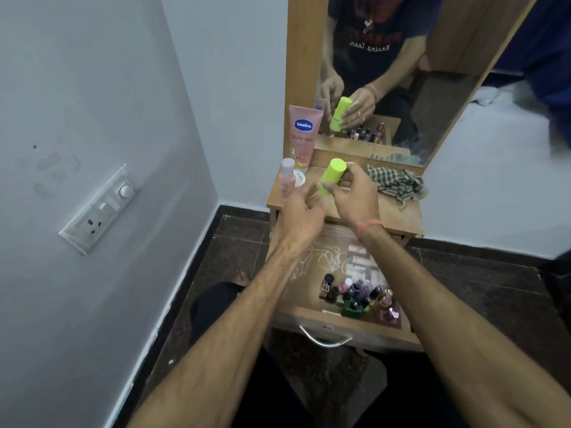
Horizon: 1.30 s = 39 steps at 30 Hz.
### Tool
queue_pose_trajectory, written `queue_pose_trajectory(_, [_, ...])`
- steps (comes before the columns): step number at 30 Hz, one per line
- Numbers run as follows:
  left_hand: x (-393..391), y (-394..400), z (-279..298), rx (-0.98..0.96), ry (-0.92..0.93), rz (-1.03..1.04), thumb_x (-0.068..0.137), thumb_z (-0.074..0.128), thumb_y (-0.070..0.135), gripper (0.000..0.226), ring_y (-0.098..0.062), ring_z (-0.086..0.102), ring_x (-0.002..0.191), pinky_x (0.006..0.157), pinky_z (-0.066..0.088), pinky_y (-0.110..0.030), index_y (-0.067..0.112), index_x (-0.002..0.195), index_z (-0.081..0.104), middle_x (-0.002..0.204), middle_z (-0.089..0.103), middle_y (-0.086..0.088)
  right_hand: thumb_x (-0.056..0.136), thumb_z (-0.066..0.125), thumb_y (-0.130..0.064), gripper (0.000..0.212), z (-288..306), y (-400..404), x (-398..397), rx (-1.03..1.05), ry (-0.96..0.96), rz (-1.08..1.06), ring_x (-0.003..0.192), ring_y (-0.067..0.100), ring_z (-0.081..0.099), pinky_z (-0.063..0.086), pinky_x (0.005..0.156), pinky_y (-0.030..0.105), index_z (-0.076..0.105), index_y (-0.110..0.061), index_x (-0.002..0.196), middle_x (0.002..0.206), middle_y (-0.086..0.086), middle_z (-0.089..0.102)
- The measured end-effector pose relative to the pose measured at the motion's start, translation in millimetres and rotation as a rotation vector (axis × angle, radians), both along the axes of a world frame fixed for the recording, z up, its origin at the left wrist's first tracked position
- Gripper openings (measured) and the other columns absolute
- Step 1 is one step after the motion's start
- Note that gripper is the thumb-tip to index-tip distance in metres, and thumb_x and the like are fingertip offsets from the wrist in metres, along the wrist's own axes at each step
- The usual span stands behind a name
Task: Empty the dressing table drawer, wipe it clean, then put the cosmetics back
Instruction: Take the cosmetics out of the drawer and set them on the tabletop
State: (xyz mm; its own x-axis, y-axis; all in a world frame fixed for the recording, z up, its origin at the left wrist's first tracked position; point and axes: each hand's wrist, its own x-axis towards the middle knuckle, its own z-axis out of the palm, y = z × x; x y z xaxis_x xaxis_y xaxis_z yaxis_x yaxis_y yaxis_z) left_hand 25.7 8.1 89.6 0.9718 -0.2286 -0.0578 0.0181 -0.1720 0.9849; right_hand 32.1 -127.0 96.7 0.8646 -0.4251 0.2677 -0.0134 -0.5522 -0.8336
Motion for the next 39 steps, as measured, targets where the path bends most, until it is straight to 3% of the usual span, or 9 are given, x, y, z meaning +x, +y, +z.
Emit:
queue_pose_trajectory(2, [15,-15,1,0.024,0.021,-0.064,0.107,0.051,0.004,0.062,-0.005,0.059,0.136,0.112,0.049,-0.032,0.033,0.162,0.051,0.151,0.061,0.01,0.086,0.089,-0.014,0.042,1,-8,26,0.026,0.009,-0.025,0.09,-0.006,0.068,0.06,0.091,0.028,0.069,-0.018,0.121,0.1,-0.009,0.074])
queue_pose_trajectory(5, [41,-34,2,0.001,0.06,-0.059,0.109,0.051,0.015,0.046,0.009,0.06,0.111,0.103,0.052,-0.034,0.038,0.148,0.057,0.135,0.069,0.013,0.084,0.09,-0.011,0.043,-2,-15,59,0.052,0.035,-0.047,0.087,-0.007,0.068,0.06,0.092,0.03,0.069,-0.02,0.121,0.097,-0.01,0.075])
queue_pose_trajectory(11, [77,-49,-11,-0.066,0.094,-0.053,0.069,0.046,0.01,0.083,-0.009,0.066,0.129,0.116,0.054,-0.039,0.025,0.15,0.059,0.136,0.073,0.005,0.081,0.091,-0.015,0.039,-20,-27,101,0.035,0.075,-0.043,0.09,0.011,0.075,0.063,0.089,0.045,0.07,-0.028,0.111,0.094,-0.009,0.076])
queue_pose_trajectory(18, [103,-59,-44,-0.109,0.173,-0.048,0.069,0.048,0.008,0.094,-0.009,0.058,0.143,0.124,0.047,-0.041,0.024,0.161,0.049,0.153,0.064,0.004,0.079,0.093,-0.014,0.042,-38,-34,119,0.044,0.074,-0.046,0.084,0.004,0.074,0.063,0.088,0.038,0.069,-0.022,0.112,0.09,-0.012,0.076])
queue_pose_trajectory(23, [104,-60,-45,-0.095,0.196,-0.04,0.064,0.05,0.006,0.105,-0.008,0.055,0.146,0.122,0.049,-0.039,0.024,0.166,0.042,0.159,0.06,0.002,0.076,0.096,-0.013,0.051,-41,-33,120,0.047,0.039,-0.075,0.08,0.005,0.076,0.064,0.083,0.035,0.058,-0.021,0.109,0.089,-0.009,0.076])
queue_pose_trajectory(28, [96,-55,-41,-0.021,0.16,-0.045,0.073,0.054,0.005,0.076,-0.009,0.072,0.12,0.103,0.062,-0.036,0.025,0.147,0.058,0.128,0.076,0.007,0.071,0.096,-0.018,0.051,-42,-34,112,0.023,0.06,-0.13,0.078,0.013,0.076,0.062,0.081,0.045,0.052,-0.025,0.097,0.087,-0.004,0.075])
queue_pose_trajectory(32, [55,-43,-23,-0.001,0.094,0.035,0.094,0.069,0.0,0.053,-0.001,0.071,0.098,0.085,0.063,-0.023,0.023,0.142,0.06,0.112,0.07,0.017,0.074,0.085,-0.01,0.036,-40,-35,77,0.01,0.03,-0.111,0.082,0.013,0.07,0.06,0.083,0.043,0.058,-0.024,0.094,0.09,-0.007,0.071])
queue_pose_trajectory(35, [14,-25,-27,0.01,0.123,0.02,0.09,0.082,0.006,0.066,-0.004,0.072,0.112,0.094,0.061,-0.023,0.023,0.148,0.056,0.13,0.07,0.01,0.082,0.076,-0.016,0.016,-39,-32,28,-0.07,0.012,-0.049,0.08,0.004,0.059,0.054,0.078,0.027,0.064,-0.024,0.09,0.088,-0.011,0.069])
queue_pose_trajectory(39, [-38,11,-37,0.282,0.12,-0.089,0.082,0.093,0.034,0.045,0.0,0.072,0.101,0.098,0.062,-0.04,0.036,0.119,0.066,0.109,0.076,0.017,0.09,0.074,-0.015,0.009,-44,-31,-44,-0.1,0.221,0.246,0.066,-0.003,0.053,0.047,0.063,0.016,0.073,-0.024,0.094,0.087,-0.01,0.072])
